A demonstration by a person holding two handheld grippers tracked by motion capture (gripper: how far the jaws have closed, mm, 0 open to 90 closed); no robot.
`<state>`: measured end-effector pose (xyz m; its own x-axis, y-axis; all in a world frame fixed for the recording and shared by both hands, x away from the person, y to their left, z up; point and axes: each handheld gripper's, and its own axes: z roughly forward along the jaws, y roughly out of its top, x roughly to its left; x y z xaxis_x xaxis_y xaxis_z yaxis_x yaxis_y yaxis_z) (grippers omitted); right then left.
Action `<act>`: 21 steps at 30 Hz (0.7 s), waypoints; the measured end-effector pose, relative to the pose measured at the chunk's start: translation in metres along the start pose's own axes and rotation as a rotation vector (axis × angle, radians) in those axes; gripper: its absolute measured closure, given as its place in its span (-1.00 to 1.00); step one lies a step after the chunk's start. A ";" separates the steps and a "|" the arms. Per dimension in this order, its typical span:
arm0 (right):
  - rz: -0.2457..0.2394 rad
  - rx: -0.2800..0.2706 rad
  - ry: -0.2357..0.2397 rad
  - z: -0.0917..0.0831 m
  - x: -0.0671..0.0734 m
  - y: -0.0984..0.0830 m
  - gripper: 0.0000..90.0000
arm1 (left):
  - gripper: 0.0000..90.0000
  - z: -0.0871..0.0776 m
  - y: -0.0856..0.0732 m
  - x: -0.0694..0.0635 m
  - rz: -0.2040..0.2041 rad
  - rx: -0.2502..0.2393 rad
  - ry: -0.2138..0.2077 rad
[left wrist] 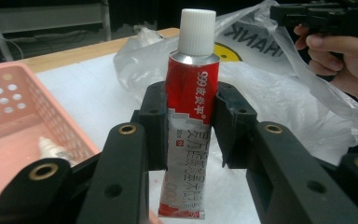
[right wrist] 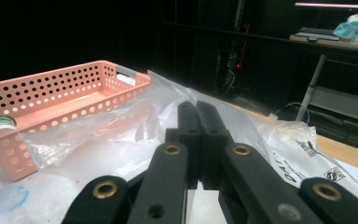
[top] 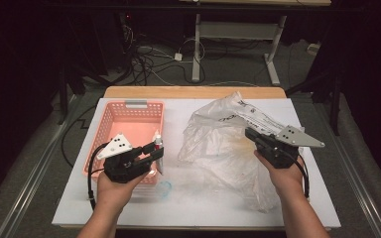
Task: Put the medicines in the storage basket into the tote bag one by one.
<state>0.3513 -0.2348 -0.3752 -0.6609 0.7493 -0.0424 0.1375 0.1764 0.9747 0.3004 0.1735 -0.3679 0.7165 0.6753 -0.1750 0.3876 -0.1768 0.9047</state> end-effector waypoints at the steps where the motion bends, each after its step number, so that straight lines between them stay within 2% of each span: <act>1: 0.002 0.001 0.001 0.000 0.000 0.000 1.00 | 0.47 0.001 -0.001 -0.001 0.000 0.003 -0.005; 8: 0.003 -0.002 0.005 0.000 0.004 0.002 1.00 | 0.47 0.013 -0.006 -0.011 0.002 0.032 -0.034; 21: -0.008 0.000 0.031 0.004 0.012 0.003 1.00 | 0.47 0.029 -0.011 -0.028 0.043 0.077 -0.073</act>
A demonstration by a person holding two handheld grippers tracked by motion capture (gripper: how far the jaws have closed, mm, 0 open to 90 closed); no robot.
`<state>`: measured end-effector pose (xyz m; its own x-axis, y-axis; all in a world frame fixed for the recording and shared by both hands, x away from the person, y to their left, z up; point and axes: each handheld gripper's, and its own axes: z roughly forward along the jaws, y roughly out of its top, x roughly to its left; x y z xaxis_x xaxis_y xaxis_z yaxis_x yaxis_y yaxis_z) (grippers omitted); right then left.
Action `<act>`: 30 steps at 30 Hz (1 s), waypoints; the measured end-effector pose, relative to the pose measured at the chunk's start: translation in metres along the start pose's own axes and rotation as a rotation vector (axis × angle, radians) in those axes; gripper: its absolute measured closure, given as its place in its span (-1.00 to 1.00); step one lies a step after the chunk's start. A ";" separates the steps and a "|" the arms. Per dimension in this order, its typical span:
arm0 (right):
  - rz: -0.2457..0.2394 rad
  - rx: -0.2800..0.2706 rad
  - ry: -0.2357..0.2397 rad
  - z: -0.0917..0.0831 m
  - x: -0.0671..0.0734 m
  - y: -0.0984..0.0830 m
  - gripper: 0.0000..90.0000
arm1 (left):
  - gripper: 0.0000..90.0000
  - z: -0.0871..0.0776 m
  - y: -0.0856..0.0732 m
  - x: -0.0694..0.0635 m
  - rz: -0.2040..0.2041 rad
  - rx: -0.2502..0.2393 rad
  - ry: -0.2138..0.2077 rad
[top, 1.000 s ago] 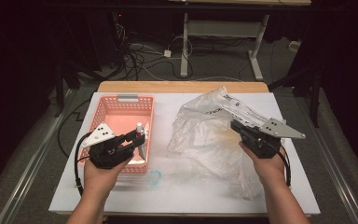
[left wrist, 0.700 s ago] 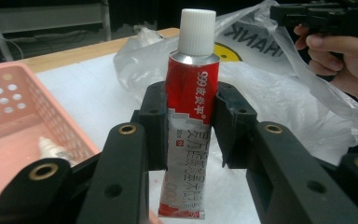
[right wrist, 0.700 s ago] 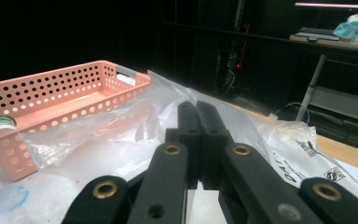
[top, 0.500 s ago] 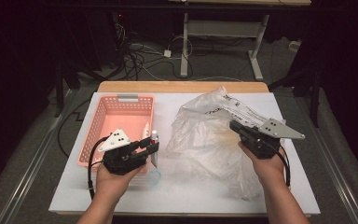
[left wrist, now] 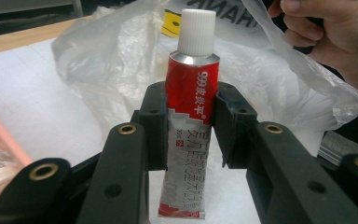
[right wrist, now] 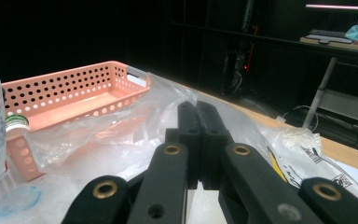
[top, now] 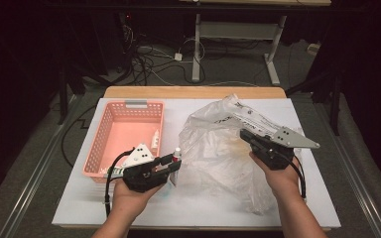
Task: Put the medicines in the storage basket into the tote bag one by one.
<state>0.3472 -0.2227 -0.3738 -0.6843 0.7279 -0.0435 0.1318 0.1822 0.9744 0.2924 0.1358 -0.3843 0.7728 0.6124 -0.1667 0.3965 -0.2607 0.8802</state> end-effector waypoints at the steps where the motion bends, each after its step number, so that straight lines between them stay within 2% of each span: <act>1: 0.001 0.002 -0.001 0.000 0.001 0.000 1.00 | 0.47 0.001 0.000 -0.001 0.005 0.002 -0.003; 13: -0.008 0.001 0.007 0.002 0.005 0.001 1.00 | 0.47 0.015 0.002 -0.014 0.033 0.020 -0.024; 20: -0.001 0.007 0.006 0.002 0.004 0.000 1.00 | 0.47 0.037 0.007 -0.014 0.031 0.039 -0.015; 26: -0.001 0.005 0.008 0.002 0.004 -0.001 1.00 | 0.47 0.058 0.016 -0.020 0.063 0.051 -0.005; 30: -0.002 0.003 0.010 0.002 0.003 0.000 1.00 | 0.47 0.071 0.022 -0.026 0.075 0.054 -0.020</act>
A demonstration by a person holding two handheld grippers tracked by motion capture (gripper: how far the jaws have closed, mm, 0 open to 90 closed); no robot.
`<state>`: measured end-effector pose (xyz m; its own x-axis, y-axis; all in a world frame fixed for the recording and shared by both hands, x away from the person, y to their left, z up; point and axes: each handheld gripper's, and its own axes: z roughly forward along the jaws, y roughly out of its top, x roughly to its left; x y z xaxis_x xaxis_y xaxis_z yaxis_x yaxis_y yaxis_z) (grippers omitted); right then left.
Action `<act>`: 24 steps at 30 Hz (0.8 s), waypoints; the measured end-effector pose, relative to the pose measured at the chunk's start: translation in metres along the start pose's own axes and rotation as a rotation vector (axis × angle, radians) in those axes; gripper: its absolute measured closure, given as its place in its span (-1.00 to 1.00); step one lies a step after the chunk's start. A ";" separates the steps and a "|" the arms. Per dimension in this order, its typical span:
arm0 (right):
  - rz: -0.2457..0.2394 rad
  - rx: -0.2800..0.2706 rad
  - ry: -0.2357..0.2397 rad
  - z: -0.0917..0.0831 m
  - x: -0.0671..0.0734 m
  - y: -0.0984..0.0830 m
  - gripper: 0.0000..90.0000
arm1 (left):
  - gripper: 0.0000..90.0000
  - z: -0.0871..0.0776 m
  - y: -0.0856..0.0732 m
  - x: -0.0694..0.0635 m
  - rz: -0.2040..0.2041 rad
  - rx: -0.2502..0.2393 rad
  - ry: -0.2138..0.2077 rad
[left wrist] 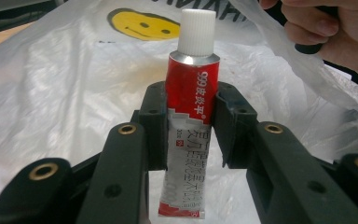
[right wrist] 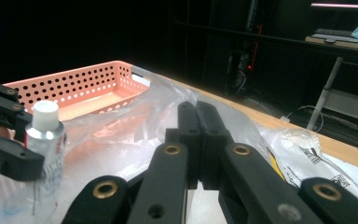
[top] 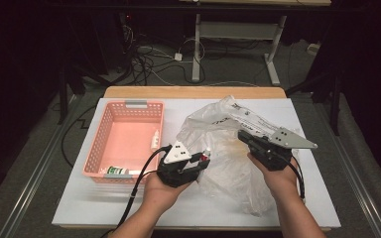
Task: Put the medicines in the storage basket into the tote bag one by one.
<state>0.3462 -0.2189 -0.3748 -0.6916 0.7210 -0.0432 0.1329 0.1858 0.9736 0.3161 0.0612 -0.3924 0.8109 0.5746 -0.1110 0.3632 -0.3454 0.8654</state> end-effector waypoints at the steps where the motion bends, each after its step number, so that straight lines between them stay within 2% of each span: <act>1: 0.001 0.000 0.000 0.000 0.000 0.000 1.00 | 0.47 0.003 0.001 -0.001 0.002 0.002 -0.003; 6: 0.003 -0.005 0.000 0.000 -0.001 0.000 1.00 | 0.47 0.015 0.007 -0.005 0.011 0.009 -0.006; 13: 0.006 -0.010 0.002 -0.001 -0.001 0.001 1.00 | 0.47 0.032 0.013 -0.004 0.010 0.017 0.011; 24: 0.009 -0.012 0.005 0.000 -0.002 0.001 1.00 | 0.46 0.056 0.023 -0.005 0.032 0.026 0.033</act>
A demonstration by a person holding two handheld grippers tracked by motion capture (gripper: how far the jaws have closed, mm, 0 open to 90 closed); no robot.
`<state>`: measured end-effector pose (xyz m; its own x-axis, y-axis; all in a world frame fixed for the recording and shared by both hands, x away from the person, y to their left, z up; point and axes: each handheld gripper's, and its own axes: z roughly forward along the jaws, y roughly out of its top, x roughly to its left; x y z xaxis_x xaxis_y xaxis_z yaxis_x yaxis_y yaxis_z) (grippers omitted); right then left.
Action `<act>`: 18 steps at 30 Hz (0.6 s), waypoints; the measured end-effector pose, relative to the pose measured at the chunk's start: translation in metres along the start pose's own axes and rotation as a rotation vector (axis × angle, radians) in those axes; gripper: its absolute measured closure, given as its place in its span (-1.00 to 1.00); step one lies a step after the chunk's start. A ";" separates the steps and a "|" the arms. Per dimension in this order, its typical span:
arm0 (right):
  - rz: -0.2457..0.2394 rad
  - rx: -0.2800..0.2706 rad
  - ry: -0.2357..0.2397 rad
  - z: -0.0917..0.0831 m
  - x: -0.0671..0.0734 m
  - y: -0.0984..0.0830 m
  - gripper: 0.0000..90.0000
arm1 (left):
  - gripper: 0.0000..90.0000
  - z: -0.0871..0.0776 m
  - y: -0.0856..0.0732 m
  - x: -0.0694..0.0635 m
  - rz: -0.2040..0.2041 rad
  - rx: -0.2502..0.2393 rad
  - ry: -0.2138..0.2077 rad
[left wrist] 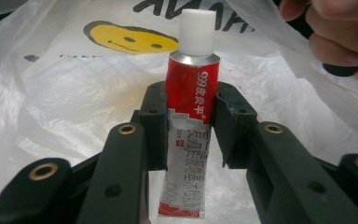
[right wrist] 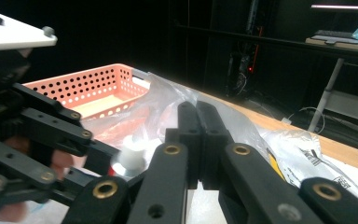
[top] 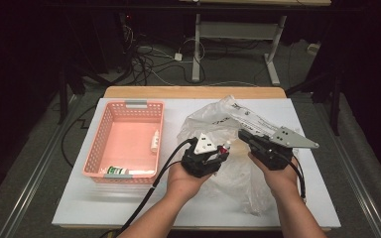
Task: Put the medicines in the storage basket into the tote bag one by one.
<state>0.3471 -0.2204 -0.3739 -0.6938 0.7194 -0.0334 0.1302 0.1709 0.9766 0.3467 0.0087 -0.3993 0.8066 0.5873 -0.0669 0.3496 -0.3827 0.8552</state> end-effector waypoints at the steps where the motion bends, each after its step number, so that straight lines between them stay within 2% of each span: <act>1: 0.000 0.000 -0.001 0.000 0.000 0.000 1.00 | 0.47 0.002 0.001 0.001 -0.002 0.000 0.005; 9: 0.007 -0.003 -0.001 0.000 -0.002 0.000 1.00 | 0.47 0.021 0.000 0.007 -0.031 0.009 0.014; 18: 0.012 -0.018 -0.004 -0.003 -0.004 0.003 1.00 | 0.46 0.046 -0.005 0.007 -0.017 0.055 0.030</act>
<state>0.3481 -0.2249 -0.3702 -0.6893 0.7241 -0.0221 0.1256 0.1496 0.9807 0.3724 -0.0179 -0.4281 0.7861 0.6147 -0.0651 0.3894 -0.4106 0.8245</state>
